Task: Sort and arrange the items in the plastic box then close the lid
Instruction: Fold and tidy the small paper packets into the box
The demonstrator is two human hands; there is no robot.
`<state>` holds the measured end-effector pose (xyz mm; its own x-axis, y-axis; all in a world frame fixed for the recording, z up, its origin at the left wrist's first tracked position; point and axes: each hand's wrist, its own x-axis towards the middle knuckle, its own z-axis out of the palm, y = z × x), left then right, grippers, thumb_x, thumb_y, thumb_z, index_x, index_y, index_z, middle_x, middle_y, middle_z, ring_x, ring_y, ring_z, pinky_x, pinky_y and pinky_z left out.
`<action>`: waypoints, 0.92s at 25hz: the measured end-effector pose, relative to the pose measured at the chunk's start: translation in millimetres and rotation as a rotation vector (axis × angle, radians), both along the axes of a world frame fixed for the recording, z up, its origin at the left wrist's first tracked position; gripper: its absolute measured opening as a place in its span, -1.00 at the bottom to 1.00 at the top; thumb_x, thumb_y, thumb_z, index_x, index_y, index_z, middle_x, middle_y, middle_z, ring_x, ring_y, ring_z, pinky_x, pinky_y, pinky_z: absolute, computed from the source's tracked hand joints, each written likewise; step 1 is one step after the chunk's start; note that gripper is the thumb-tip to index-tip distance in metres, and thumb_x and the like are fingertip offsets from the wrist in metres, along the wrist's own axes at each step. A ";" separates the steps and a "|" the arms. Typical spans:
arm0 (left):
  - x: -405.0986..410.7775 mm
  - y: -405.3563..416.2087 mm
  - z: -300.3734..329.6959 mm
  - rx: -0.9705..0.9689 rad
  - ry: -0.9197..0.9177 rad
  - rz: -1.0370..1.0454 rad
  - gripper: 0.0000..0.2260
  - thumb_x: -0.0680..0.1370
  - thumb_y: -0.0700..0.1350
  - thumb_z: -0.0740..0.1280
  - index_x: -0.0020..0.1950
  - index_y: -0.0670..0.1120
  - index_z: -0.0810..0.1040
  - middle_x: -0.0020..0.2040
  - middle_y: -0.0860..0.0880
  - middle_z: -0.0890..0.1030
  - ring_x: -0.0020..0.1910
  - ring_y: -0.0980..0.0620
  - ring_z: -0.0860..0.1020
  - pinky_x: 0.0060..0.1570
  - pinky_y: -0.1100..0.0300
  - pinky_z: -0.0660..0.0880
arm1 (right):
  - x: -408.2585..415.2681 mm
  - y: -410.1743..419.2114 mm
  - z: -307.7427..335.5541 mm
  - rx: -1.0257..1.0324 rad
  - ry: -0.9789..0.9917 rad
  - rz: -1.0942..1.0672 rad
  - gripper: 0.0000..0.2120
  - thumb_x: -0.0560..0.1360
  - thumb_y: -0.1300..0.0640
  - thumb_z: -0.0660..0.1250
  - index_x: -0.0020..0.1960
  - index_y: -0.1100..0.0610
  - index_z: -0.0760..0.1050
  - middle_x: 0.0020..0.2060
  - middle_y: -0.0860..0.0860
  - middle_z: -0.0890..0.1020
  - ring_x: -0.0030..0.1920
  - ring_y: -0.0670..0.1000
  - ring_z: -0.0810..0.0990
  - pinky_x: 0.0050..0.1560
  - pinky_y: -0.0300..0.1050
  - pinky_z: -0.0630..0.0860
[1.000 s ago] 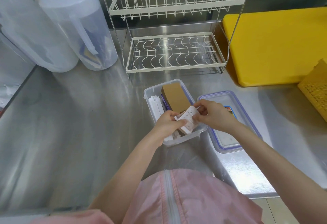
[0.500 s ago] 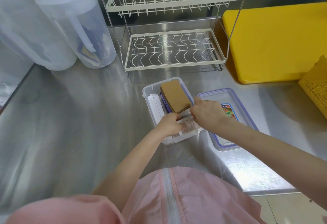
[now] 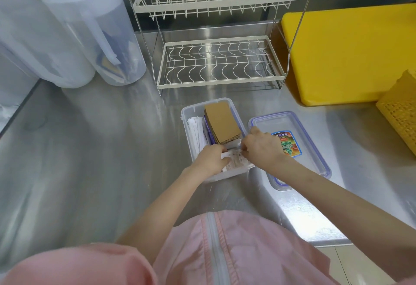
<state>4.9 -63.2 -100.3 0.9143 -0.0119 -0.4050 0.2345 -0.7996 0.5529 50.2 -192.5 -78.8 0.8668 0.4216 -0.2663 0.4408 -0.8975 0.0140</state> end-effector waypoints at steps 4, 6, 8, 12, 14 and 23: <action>-0.9 15.7 -0.2 0.014 0.007 -0.027 -0.68 0.53 -0.14 0.25 0.28 -0.17 0.46 0.23 -0.17 0.56 0.04 -0.17 0.58 -0.07 0.20 0.38 | -10.9 5.3 -0.8 0.090 0.036 -0.017 -0.73 0.52 0.05 0.21 0.19 0.04 0.50 0.14 0.15 0.49 0.08 0.22 0.56 -0.01 -0.02 0.49; -2.7 20.7 -1.0 0.025 0.018 -0.036 -0.68 0.53 -0.12 0.25 0.27 -0.15 0.47 0.19 -0.17 0.57 -0.02 -0.13 0.57 -0.10 0.20 0.40 | -17.5 6.2 -1.9 0.157 0.043 -0.026 -0.71 0.52 0.02 0.21 0.22 0.00 0.47 0.14 0.14 0.49 0.05 0.21 0.57 -0.04 -0.03 0.49; -3.7 22.7 -1.8 0.045 0.026 -0.042 -0.65 0.53 -0.10 0.24 0.30 -0.15 0.45 0.19 -0.17 0.57 0.00 -0.10 0.55 -0.10 0.19 0.39 | -21.2 5.9 -3.3 0.189 0.015 -0.028 -0.72 0.54 -0.01 0.17 0.21 -0.01 0.48 0.11 0.14 0.49 0.00 0.20 0.58 -0.14 -0.07 0.45; -6.1 20.4 -1.0 0.063 0.027 -0.077 -0.69 0.55 -0.08 0.20 0.24 -0.18 0.47 0.14 -0.18 0.57 0.04 -0.14 0.54 -0.04 0.11 0.42 | -22.1 3.8 -4.3 0.191 0.018 -0.018 -0.67 0.56 -0.05 0.08 0.14 0.05 0.52 0.04 0.14 0.47 -0.05 0.18 0.57 -0.22 -0.12 0.34; -8.9 20.6 4.9 0.045 0.013 -0.062 -0.70 0.56 -0.08 0.16 0.24 -0.14 0.47 0.06 -0.17 0.59 -0.12 -0.07 0.51 -0.14 0.16 0.41 | -23.8 0.0 -1.5 0.253 0.030 -0.005 -0.68 0.56 -0.07 0.10 0.17 0.03 0.51 0.04 0.13 0.45 -0.05 0.16 0.57 -0.22 -0.12 0.34; 9.2 -21.7 61.2 -0.297 -0.150 0.135 -0.76 0.57 -0.13 0.13 0.06 -0.14 0.57 -0.07 -0.02 0.53 -0.04 0.05 0.47 -0.07 0.21 0.39 | 2.1 -56.9 3.5 0.629 -0.053 -0.140 -0.71 0.51 0.14 0.23 0.22 0.12 0.48 0.13 0.15 0.51 -0.01 0.19 0.59 0.02 0.03 0.52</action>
<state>14.1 -84.8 -39.0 0.9646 0.0153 -0.2634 0.2255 -0.5660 0.7929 52.3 -249.4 -75.2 0.9301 0.3652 0.0391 0.3319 -0.7903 -0.5150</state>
